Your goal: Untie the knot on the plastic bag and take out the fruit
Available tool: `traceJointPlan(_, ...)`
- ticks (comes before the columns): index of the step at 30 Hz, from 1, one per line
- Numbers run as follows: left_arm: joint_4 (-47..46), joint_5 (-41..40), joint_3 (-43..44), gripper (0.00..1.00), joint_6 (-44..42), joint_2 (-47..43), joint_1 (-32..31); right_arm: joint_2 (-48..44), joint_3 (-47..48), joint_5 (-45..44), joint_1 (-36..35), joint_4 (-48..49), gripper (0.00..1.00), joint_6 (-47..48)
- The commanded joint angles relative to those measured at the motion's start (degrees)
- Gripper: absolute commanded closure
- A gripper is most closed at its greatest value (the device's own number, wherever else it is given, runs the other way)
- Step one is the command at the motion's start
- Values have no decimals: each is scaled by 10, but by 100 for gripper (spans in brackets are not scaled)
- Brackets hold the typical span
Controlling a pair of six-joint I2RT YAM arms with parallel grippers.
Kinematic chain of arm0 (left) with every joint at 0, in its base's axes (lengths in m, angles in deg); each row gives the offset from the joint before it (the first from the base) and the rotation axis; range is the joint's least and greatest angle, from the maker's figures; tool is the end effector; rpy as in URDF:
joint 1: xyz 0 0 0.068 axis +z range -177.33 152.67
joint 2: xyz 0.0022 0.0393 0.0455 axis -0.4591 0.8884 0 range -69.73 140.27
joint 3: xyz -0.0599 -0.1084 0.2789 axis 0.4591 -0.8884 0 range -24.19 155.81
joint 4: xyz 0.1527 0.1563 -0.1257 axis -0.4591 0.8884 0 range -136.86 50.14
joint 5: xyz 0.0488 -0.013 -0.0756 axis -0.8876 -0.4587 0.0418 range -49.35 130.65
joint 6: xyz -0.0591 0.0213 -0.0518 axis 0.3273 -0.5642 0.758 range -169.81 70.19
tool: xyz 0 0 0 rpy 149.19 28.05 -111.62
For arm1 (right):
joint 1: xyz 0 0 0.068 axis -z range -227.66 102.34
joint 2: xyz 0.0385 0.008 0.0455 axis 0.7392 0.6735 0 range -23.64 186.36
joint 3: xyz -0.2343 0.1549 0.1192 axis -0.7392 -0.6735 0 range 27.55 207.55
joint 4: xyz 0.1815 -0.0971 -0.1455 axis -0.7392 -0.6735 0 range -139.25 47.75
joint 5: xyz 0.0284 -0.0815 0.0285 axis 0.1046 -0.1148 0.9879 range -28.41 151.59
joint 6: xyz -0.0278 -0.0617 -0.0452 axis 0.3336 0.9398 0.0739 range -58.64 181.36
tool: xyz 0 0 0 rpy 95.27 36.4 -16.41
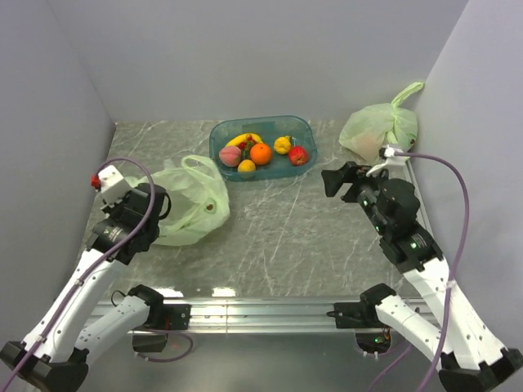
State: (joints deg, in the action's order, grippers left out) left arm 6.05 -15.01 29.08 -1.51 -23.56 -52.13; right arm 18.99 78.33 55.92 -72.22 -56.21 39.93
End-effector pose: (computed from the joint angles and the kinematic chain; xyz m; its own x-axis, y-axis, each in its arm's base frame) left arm 0.1326 0.0029 0.3350 -0.2195 -0.3626 -0.9057 -0.6762 0.7257 -0.1266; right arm 0.1566 0.0637 0.3929 -0.2041 0.3064 -0.9298 -0.2682 0.8959 0.3541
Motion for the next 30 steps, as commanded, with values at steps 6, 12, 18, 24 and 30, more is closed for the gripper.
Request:
traceJointPlan(6, -11, -83, 60, 67, -107, -23, 56, -96, -29, -88, -1, -61, 9, -3)
traceJointPlan(12, -42, 15, 72, 15, -168, -77, 57, -157, -36, -139, -1, -82, 9, 6)
traceJointPlan(18, -92, 135, 48, 1, -238, -182, 57, -231, -54, -188, -2, -85, 9, 31)
traceJointPlan(24, -152, 161, 15, 1, -268, -315, 57, -321, -112, -210, -2, -65, 4, 46)
traceJointPlan(30, -205, 172, -9, 1, -278, -424, 57, -397, -170, -211, -1, -31, 3, 44)
